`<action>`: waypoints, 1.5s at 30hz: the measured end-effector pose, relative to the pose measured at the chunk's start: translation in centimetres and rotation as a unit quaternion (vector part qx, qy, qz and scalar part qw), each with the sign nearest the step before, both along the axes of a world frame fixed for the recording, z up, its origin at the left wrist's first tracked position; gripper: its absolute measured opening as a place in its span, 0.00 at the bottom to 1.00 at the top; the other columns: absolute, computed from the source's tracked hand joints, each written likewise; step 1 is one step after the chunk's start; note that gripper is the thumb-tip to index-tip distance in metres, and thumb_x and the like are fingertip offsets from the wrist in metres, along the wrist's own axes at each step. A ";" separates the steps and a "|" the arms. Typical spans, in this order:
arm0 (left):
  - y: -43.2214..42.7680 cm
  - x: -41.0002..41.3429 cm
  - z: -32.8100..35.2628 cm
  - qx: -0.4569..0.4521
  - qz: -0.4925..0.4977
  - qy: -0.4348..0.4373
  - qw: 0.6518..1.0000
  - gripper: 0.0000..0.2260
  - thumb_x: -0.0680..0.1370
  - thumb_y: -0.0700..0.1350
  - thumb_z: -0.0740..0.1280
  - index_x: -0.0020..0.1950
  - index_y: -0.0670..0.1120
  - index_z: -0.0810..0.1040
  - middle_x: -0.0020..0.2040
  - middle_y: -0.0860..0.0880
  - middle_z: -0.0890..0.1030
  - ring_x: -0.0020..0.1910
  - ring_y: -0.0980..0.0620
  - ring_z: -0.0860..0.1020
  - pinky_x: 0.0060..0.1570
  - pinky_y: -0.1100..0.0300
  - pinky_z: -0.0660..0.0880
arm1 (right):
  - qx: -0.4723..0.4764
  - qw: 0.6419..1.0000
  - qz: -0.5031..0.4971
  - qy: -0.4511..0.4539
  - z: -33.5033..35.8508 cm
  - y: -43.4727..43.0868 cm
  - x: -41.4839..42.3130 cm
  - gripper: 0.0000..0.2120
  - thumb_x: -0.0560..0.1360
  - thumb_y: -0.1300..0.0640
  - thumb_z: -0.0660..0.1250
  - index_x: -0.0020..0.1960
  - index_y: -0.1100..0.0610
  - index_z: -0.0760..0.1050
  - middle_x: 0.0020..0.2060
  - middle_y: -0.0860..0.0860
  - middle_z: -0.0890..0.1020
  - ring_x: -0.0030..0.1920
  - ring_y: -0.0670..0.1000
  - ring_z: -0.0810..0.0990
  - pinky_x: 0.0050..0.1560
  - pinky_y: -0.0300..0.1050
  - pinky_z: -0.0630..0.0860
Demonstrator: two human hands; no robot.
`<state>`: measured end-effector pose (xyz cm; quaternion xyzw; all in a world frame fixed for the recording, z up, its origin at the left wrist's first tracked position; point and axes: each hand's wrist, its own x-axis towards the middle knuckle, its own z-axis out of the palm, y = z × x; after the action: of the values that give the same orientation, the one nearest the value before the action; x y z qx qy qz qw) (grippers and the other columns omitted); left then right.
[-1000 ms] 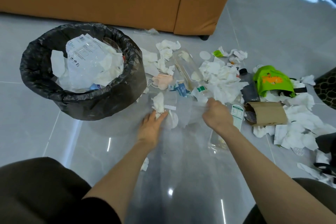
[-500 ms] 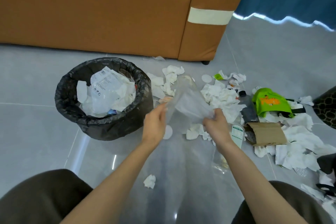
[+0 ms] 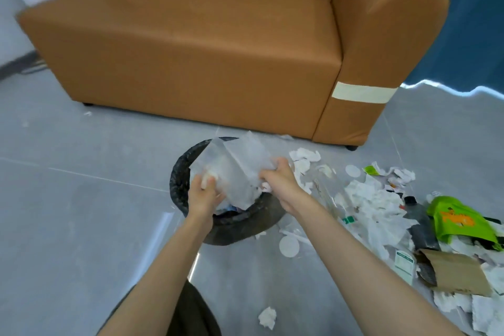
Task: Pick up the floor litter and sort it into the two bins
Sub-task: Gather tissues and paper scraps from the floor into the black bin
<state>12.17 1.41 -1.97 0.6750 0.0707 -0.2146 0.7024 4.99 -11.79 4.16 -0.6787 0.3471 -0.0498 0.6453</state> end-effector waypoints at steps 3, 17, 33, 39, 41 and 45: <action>1.1 0.9 -0.2 0.053 -0.057 0.006 0.997 0.18 0.80 0.44 0.60 0.69 0.41 0.64 0.59 0.43 0.74 0.53 0.47 0.75 0.53 0.53 0.75 | 0.012 0.998 0.056 0.008 0.0 1.8 2.9 0.08 0.76 0.66 0.59 0.50 0.53 0.67 0.43 0.50 0.74 0.47 0.51 0.74 0.46 0.48 0.75; -0.4 4.0 -1.3 0.459 -0.318 -0.372 0.742 0.25 0.80 0.57 0.55 0.76 0.57 0.53 0.78 0.44 0.42 0.75 0.34 0.41 0.73 0.41 0.43 | -0.359 0.905 0.179 0.138 -6.2 0.0 1.6 0.23 0.76 0.63 0.57 0.72 0.56 0.64 0.74 0.54 0.61 0.74 0.54 0.57 0.73 0.50 0.60; -2.3 5.5 -7.8 0.588 -0.563 -0.191 0.549 0.24 0.82 0.48 0.53 0.77 0.51 0.50 0.78 0.48 0.44 0.76 0.43 0.53 0.73 0.40 0.47 | -0.389 0.859 0.270 0.194 -7.2 -0.9 0.6 0.28 0.79 0.62 0.57 0.76 0.57 0.51 0.77 0.51 0.46 0.75 0.55 0.59 0.71 0.49 0.64; -2.2 5.8 -7.5 0.574 -0.549 -0.191 0.577 0.25 0.80 0.52 0.55 0.76 0.57 0.52 0.77 0.48 0.50 0.75 0.42 0.53 0.72 0.40 0.49 | -0.406 0.849 0.272 0.201 -6.1 -0.8 0.9 0.30 0.79 0.60 0.59 0.77 0.56 0.50 0.77 0.51 0.49 0.72 0.55 0.64 0.68 0.45 0.64; -2.0 5.2 -6.7 0.568 -0.520 -0.219 0.599 0.23 0.80 0.53 0.55 0.75 0.59 0.55 0.76 0.49 0.56 0.74 0.39 0.55 0.72 0.40 0.50 | -0.414 0.843 0.274 0.205 -5.8 -0.7 1.1 0.30 0.79 0.61 0.60 0.77 0.57 0.51 0.77 0.52 0.50 0.74 0.54 0.61 0.70 0.44 0.61; -1.4 4.4 -4.1 0.563 -0.466 -0.273 0.626 0.24 0.81 0.47 0.55 0.76 0.56 0.54 0.78 0.48 0.50 0.73 0.30 0.43 0.71 0.35 0.41 | -0.392 0.851 0.284 0.205 -5.3 -0.5 1.3 0.30 0.78 0.60 0.62 0.76 0.57 0.53 0.77 0.53 0.51 0.75 0.53 0.58 0.71 0.41 0.57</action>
<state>16.55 0.04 -6.03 0.9094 -0.3411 -0.2369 -0.0211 6.26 -12.25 -1.11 -0.9390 0.2153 0.1440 0.2263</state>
